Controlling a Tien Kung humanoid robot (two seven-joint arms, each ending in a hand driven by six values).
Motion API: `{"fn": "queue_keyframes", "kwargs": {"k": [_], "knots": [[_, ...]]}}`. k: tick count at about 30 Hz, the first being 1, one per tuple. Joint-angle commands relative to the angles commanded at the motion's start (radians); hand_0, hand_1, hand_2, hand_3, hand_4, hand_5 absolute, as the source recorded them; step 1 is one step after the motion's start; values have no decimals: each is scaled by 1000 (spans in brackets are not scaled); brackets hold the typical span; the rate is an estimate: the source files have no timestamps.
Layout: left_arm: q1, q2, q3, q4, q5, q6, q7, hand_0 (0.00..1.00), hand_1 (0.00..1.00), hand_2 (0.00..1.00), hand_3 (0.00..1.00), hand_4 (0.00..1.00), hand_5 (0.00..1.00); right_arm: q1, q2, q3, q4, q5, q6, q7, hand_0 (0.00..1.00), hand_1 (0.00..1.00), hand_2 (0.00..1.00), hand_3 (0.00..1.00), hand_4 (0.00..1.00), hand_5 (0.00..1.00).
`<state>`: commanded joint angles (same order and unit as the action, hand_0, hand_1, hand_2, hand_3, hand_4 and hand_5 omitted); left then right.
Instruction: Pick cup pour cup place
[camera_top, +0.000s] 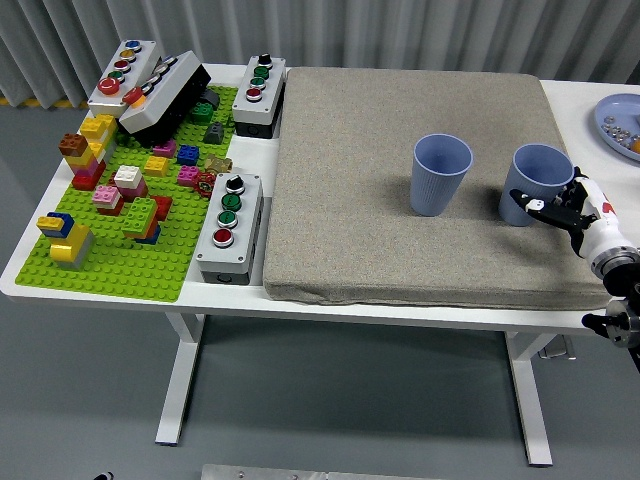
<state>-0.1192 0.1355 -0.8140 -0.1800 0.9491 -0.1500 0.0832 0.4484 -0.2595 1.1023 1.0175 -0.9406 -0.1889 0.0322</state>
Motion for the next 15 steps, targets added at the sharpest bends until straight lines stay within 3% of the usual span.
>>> {"fn": "queue_keyframes", "kwargs": {"k": [6, 15], "knots": [[0, 0, -4, 0, 2, 0, 0, 822, 782, 821, 751, 559, 998, -10, -13, 12, 12, -11, 15, -15, 958, 937, 998, 998, 845, 287], [4, -1, -23, 0, 15, 0, 1, 823, 783, 820, 751, 559, 998, -84, -99, 43, 133, -24, 43, -53, 964, 939, 998, 998, 863, 307]]}}
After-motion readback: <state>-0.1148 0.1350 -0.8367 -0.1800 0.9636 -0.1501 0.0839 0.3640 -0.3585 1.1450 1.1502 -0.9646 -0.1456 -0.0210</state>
